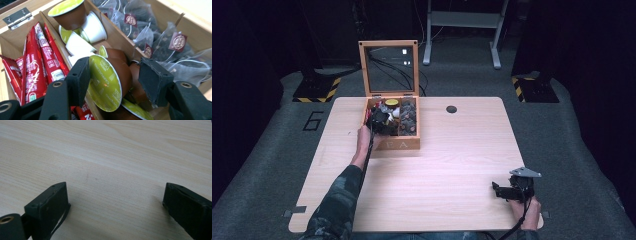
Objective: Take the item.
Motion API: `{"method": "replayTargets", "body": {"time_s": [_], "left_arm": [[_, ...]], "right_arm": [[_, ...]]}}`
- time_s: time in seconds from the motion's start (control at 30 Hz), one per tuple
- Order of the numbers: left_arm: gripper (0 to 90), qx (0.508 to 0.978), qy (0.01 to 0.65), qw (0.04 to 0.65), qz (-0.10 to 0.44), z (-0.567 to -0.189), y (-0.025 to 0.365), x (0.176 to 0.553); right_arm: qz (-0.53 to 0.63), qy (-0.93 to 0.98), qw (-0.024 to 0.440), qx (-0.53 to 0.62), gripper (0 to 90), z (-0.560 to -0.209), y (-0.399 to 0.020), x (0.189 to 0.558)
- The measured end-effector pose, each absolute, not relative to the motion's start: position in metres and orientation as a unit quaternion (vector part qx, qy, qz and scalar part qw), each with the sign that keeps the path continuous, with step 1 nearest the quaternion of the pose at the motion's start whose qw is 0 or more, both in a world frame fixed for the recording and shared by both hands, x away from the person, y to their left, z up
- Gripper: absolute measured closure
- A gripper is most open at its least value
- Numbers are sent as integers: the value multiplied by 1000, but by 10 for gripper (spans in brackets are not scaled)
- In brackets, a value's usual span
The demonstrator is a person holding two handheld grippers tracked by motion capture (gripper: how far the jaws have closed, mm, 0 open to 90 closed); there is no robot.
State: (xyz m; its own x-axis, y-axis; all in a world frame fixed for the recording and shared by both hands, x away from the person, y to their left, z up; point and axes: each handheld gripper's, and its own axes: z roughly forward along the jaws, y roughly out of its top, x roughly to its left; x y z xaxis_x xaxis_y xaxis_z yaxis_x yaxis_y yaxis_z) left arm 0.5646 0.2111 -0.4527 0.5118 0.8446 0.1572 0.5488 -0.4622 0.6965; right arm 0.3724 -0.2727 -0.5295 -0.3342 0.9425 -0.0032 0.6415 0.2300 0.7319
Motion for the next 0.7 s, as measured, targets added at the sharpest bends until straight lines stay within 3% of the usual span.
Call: {"method": "replayTargets", "body": {"time_s": [0.7], "left_arm": [[541,811,435,286,266,-456,211,565]], "right_arm": [[325,751,232,526,59,-529,-273,372]]}}
